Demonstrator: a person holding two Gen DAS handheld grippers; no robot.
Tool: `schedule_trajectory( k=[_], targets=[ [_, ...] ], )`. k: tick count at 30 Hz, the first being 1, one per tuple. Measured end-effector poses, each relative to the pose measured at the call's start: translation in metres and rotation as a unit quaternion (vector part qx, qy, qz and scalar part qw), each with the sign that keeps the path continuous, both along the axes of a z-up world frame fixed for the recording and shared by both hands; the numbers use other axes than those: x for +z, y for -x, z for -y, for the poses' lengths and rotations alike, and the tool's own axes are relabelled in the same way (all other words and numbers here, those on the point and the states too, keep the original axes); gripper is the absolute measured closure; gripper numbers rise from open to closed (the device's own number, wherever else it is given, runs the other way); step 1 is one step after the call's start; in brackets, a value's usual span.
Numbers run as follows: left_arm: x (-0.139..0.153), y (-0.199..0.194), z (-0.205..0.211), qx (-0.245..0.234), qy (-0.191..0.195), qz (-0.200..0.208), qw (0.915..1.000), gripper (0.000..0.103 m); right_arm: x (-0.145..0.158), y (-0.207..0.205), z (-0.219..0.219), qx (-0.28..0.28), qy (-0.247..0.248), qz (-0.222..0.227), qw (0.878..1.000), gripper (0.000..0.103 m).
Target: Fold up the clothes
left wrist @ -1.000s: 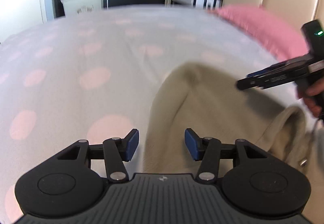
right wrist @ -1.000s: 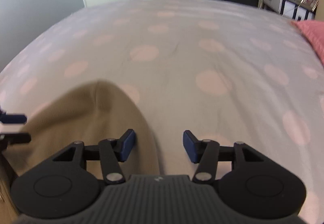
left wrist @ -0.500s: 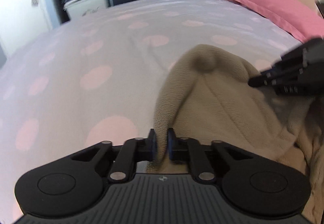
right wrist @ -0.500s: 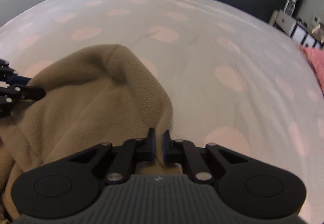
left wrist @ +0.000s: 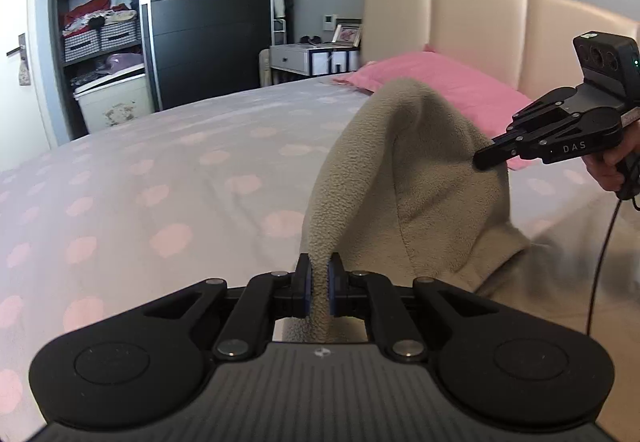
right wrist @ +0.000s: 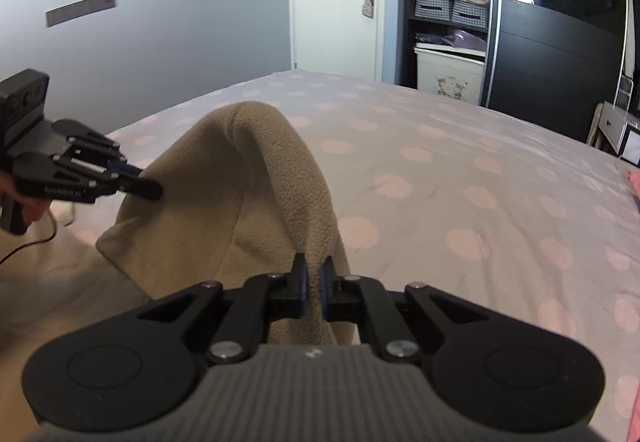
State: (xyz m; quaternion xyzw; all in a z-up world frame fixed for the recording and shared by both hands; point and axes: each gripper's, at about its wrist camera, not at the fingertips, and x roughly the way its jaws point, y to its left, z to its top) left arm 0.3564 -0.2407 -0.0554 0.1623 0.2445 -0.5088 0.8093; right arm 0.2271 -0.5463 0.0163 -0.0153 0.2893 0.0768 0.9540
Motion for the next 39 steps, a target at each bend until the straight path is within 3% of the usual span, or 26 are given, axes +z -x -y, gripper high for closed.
schedule_trajectory(
  k=[7,12,14,19,25,32,33,34,35,37,39],
  targets=[
    [-0.019,0.058,-0.025,-0.039,-0.027,0.02,0.9987,0.097,-0.006,0.078,-0.049,0.035,0.067,-0.007,0.997,0.096],
    [-0.033,0.06,-0.019,-0.015,-0.043,0.007,0.9989,0.097,-0.019,0.088,-0.064,0.019,0.091,-0.007,0.996,0.096],
    [-0.031,0.069,-0.019,-0.01,-0.054,0.024,0.9982,0.095,-0.019,0.088,-0.07,0.018,0.097,0.002,0.995,0.096],
    [-0.014,0.093,-0.001,-0.048,-0.079,0.088,0.9918,0.053,-0.025,0.086,-0.075,0.026,0.103,-0.005,0.994,0.096],
    [0.015,0.109,0.045,-0.094,-0.086,0.111,0.9856,0.048,-0.026,0.092,-0.076,0.036,0.109,-0.004,0.993,0.096],
    [0.032,0.12,0.102,-0.156,-0.126,0.124,0.9717,0.048,-0.028,0.097,-0.081,0.052,0.124,-0.013,0.991,0.096],
    [0.033,0.119,0.107,-0.158,-0.132,0.122,0.971,0.052,-0.028,0.097,-0.081,0.053,0.124,-0.013,0.991,0.096],
    [0.033,0.118,0.111,-0.16,-0.139,0.116,0.9704,0.072,-0.028,0.097,-0.081,0.053,0.124,-0.014,0.991,0.096],
    [0.032,0.117,0.116,-0.161,-0.146,0.11,0.9698,0.078,-0.028,0.097,-0.082,0.052,0.125,-0.014,0.991,0.096],
    [0.031,0.115,0.115,-0.158,-0.148,0.109,0.9702,0.089,-0.028,0.103,-0.084,0.048,0.129,-0.014,0.99,0.093],
    [0.03,0.114,0.113,-0.151,-0.143,0.111,0.9717,0.089,-0.022,0.112,-0.086,0.037,0.139,0.004,0.99,0.085]
  ],
)
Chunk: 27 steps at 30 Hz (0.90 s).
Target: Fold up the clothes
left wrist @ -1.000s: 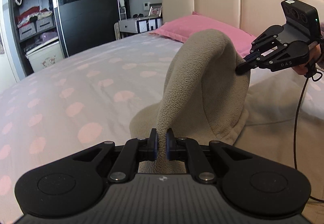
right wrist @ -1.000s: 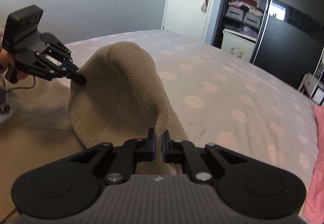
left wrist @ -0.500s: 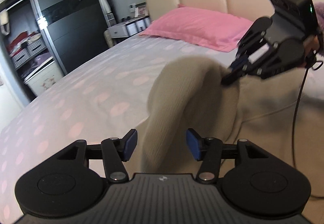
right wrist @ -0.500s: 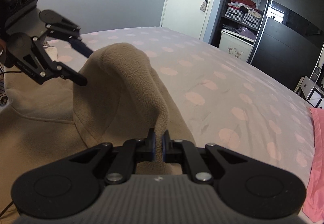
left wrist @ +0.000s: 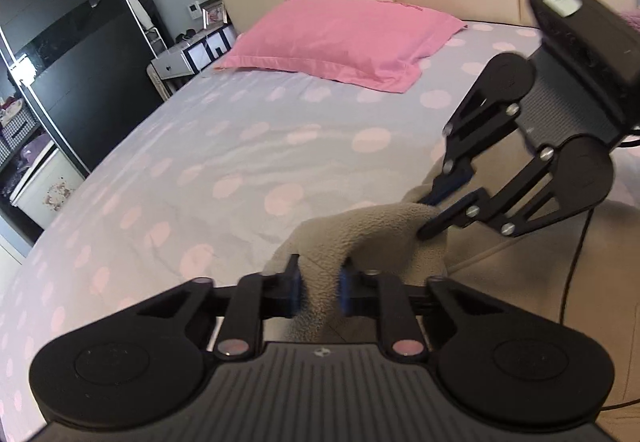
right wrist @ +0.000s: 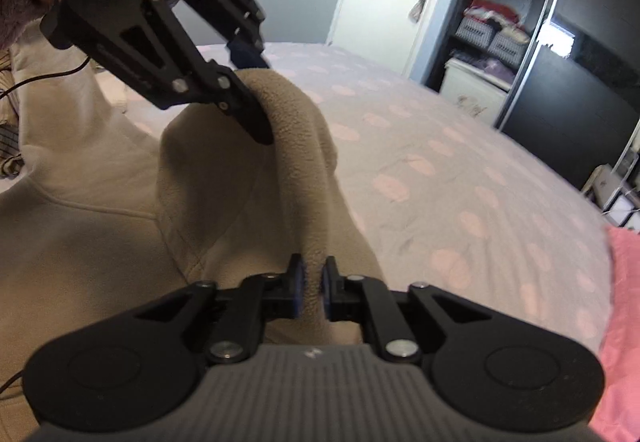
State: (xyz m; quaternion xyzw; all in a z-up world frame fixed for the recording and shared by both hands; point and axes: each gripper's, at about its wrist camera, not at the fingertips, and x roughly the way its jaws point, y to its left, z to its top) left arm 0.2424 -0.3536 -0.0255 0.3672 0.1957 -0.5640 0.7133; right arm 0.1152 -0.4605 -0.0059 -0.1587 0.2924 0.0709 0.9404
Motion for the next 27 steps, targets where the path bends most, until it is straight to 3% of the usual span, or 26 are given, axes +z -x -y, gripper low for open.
schedule_trajectory(
  k=[4,7,9,14,20,24,27],
  targets=[
    [0.001,-0.006,0.0,0.009,0.014,0.001,0.9999,0.09,0.01,0.035,-0.012,0.022,-0.019,0.055,0.998,0.084],
    [0.002,-0.008,-0.001,0.014,0.022,0.002,0.9997,0.09,-0.013,0.032,-0.038,0.058,-0.05,0.0,0.997,0.087],
    [0.003,-0.007,-0.003,0.015,0.026,0.003,0.9996,0.09,-0.044,0.018,-0.057,0.063,-0.042,-0.041,0.996,0.094],
    [0.007,-0.001,-0.012,-0.001,0.03,0.012,0.9995,0.09,-0.098,-0.029,-0.076,0.039,-0.042,-0.075,0.996,0.098],
    [0.013,0.012,-0.027,-0.035,0.042,0.008,0.9985,0.09,-0.104,-0.073,-0.056,-0.012,-0.009,-0.028,0.999,0.103],
    [0.002,0.012,-0.033,-0.021,0.044,-0.033,0.9983,0.09,-0.112,-0.087,-0.054,-0.015,0.019,0.003,1.0,0.103],
    [-0.017,0.019,-0.044,-0.013,0.045,-0.056,0.9974,0.088,-0.123,-0.081,-0.062,-0.011,0.034,-0.002,0.999,0.103]
  ],
)
